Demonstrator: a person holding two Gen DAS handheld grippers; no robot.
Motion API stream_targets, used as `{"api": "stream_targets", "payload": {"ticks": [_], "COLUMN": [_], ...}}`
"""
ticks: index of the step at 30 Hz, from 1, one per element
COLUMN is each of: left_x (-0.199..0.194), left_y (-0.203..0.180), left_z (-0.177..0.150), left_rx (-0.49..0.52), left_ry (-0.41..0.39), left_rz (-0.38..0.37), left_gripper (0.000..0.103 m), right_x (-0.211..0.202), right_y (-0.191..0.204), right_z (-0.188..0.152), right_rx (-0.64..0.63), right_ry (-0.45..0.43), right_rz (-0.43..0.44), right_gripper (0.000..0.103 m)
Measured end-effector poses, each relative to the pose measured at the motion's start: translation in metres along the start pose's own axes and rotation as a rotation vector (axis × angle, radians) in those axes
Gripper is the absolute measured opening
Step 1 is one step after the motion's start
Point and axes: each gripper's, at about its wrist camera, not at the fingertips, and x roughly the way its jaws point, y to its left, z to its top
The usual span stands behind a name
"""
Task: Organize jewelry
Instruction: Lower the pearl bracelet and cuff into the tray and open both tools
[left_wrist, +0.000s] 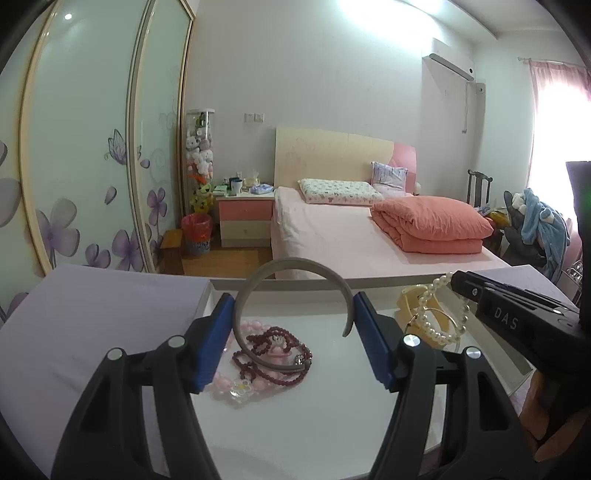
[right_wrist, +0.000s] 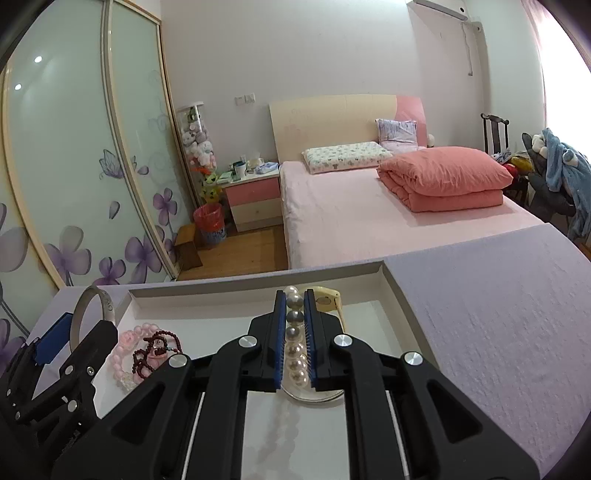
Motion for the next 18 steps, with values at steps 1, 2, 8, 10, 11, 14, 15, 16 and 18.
{"api": "stream_targets", "payload": {"ticks": [1,2,8,10,11,14,15,16,18], "left_x": [0.002,0.004,0.009,0.008,0.008,0.013,0.014,0.015,0.013], "left_y": [0.002,0.003,0.005,0.004,0.004,0.006,0.006,0.007,0.006], "left_z": [0.000,0.000,-0.002,-0.003,-0.004,-0.002,-0.001,-0.001,0.000], "left_rx": [-0.003,-0.006,-0.014,-0.015,-0.016,-0.021,-0.023,-0.026,-0.023], "left_ry": [0.004,0.009,0.023,0.026,0.027,0.037,0.042,0.044,0.035], "left_rz": [-0.001,-0.001,0.000,0.002,0.002,-0.002,-0.005,-0.008,-0.004], "left_gripper": [0.064,0.064,0.064,0.064,0.064,0.064,0.064,0.065,0.067], "right_x": [0.002,0.002,0.001,0.001,0.001,0.000,0.000,-0.001,-0.002], "right_y": [0.000,-0.001,-0.007,-0.007,-0.009,-0.008,-0.008,-0.008,-0.008], "right_z": [0.000,0.000,0.003,0.004,0.005,0.006,0.007,0.007,0.006], "right_rx": [0.003,0.007,0.035,0.046,0.050,0.051,0.047,0.045,0.043], "right_ry": [0.006,0.014,0.010,0.004,0.002,-0.005,-0.006,-0.009,-0.012], "right_rz": [0.005,0.009,0.003,-0.002,-0.003,-0.012,-0.014,-0.017,-0.020], "right_gripper": [0.011,0.012,0.035,0.035,0.035,0.035,0.035,0.035,0.035]}}
